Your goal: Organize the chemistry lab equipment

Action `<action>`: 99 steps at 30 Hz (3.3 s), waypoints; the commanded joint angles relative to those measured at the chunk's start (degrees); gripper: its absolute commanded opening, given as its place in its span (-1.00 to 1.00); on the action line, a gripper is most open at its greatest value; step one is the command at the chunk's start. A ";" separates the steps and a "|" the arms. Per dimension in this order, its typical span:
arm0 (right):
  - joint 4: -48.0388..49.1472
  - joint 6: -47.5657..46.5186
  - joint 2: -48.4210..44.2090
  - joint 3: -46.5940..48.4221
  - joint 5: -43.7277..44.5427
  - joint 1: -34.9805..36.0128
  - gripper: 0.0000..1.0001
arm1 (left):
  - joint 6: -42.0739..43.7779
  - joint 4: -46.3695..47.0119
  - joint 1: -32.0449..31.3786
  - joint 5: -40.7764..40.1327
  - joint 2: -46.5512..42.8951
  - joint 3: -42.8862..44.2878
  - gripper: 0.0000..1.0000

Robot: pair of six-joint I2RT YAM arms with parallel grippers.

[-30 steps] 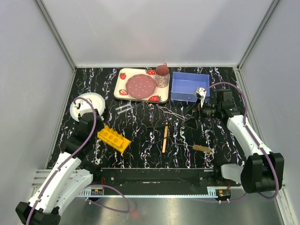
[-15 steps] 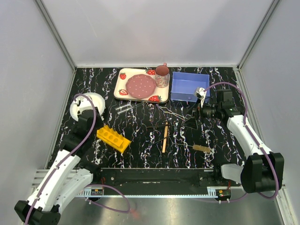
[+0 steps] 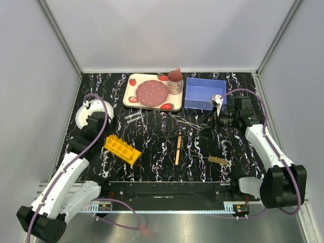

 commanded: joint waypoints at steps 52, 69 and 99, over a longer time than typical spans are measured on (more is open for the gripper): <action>-1.39 -1.43 0.80 1.35 -2.36 -0.53 0.99 | 1.22 -3.19 0.47 2.60 -5.60 3.61 0.27; -3.32 -3.19 0.62 2.23 -1.92 -0.53 0.99 | 9.74 -9.61 0.65 26.22 11.25 27.86 0.98; -6.04 -6.00 1.59 3.11 -0.42 -0.53 0.99 | 24.51 -12.25 3.80 25.37 64.89 48.87 0.18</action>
